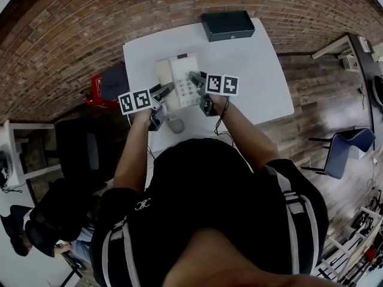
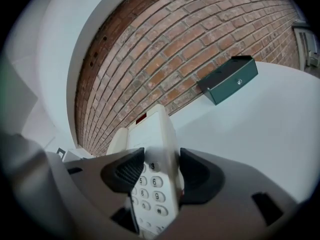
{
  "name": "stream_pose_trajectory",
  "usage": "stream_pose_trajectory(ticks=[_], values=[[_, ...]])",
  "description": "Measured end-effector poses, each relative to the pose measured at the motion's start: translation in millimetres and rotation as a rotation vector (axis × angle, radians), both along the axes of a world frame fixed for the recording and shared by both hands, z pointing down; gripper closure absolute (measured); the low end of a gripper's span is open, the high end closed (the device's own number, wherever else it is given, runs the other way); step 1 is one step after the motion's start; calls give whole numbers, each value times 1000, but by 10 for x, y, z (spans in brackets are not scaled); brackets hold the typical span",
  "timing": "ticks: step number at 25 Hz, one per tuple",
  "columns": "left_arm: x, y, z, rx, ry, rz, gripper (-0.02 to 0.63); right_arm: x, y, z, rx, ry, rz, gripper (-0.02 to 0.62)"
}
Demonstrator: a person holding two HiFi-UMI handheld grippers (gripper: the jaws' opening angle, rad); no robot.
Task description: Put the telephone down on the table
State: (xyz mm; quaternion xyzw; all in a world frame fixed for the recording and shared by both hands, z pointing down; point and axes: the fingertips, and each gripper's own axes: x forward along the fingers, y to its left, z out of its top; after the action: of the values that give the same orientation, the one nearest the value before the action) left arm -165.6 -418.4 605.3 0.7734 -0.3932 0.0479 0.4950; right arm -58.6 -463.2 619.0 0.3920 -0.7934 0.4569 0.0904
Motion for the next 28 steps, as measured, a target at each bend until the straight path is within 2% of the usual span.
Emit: stream_pose_trajectory(ticks=[5, 17, 28], values=[[44, -136, 271, -39, 6, 7, 309, 66, -103, 290, -48, 14, 28, 393], [13, -229, 659, -121, -18, -8, 314, 25, -217, 700, -106, 30, 22, 393], [19, -190, 849, -155, -29, -18, 318, 35, -168, 895, -142, 56, 16, 393]])
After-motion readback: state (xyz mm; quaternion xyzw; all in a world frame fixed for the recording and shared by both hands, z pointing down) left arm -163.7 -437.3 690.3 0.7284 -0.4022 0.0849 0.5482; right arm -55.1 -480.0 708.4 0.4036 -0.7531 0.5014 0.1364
